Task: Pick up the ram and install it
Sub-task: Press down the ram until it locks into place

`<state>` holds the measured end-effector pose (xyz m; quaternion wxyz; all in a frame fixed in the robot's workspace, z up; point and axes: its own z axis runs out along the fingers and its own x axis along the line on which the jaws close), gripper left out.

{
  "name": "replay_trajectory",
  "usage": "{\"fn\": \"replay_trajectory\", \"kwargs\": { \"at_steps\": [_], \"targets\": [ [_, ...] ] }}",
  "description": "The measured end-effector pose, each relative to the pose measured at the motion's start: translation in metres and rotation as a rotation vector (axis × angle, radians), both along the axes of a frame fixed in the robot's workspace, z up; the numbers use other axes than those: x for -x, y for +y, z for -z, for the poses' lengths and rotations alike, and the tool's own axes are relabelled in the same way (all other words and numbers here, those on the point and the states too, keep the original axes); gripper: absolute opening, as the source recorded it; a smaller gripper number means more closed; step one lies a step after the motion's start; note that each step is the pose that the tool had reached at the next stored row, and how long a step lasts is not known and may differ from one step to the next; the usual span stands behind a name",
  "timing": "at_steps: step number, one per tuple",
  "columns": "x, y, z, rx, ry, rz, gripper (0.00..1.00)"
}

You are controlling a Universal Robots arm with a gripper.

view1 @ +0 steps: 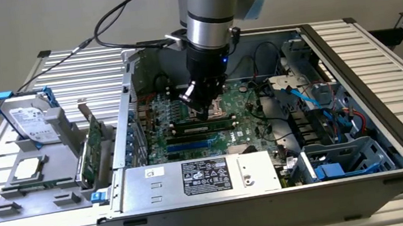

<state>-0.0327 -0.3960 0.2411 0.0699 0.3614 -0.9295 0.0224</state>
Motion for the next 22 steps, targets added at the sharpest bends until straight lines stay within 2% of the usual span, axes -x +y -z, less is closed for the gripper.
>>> {"fn": "replay_trajectory", "kwargs": {
  "at_steps": [3, 5, 13, 22],
  "targets": [
    [0.0, 0.0, 0.0, 0.0016, -0.0039, 0.035, 0.11],
    [0.0, 0.0, 0.0001, 0.0037, -0.0091, 0.056, 0.11],
    [0.0, 0.0, 0.0, 0.0143, -0.043, 0.127, 0.11],
    [0.0, 0.0, 0.0001, 0.0186, -0.0628, 0.231, 0.11]
  ]
}}
